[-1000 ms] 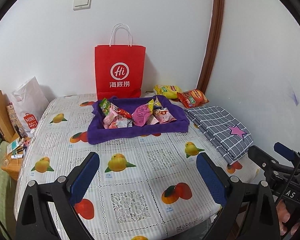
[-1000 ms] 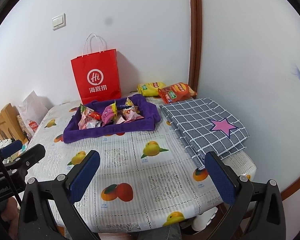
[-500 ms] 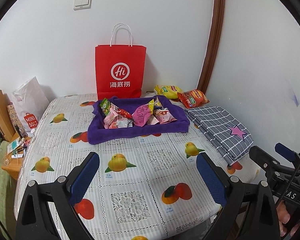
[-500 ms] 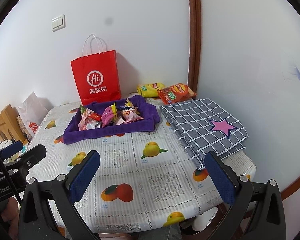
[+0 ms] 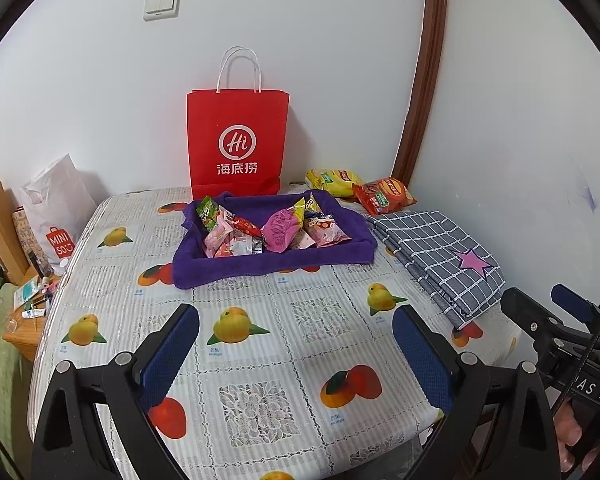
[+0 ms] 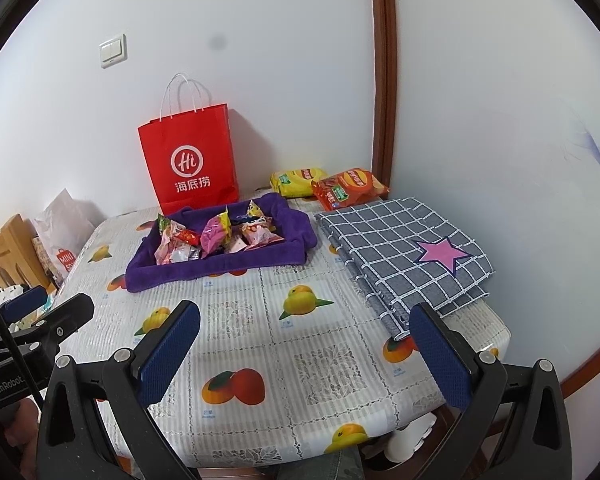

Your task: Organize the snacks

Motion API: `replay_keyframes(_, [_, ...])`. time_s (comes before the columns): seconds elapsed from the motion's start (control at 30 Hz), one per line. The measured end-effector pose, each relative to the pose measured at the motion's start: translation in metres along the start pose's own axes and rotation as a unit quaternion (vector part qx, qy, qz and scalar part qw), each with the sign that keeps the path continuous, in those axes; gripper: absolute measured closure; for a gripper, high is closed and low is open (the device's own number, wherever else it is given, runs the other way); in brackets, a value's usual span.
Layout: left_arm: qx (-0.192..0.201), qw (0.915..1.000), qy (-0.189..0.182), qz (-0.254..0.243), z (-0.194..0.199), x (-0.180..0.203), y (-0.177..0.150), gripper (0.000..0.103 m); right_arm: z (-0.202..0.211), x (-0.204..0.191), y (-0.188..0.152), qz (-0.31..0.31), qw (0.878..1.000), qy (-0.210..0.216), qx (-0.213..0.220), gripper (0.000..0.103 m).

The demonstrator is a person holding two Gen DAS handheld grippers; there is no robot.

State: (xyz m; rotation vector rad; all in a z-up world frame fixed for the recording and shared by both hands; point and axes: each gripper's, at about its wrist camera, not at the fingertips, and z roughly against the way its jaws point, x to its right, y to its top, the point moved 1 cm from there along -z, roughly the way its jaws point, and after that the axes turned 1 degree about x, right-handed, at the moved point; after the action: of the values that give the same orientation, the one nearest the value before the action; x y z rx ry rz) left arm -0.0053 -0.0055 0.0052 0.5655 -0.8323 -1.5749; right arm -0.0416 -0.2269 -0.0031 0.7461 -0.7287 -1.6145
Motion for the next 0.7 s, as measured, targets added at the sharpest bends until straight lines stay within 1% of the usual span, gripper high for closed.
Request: replay_keyframes(0.7, [-0.001,1.0,-0.002,0.003,0.0002,-0.0008,-0.001,0.005,0.0009,0.0004,-0.0006,-0.001,1.0,0.0,0.001,0.0])
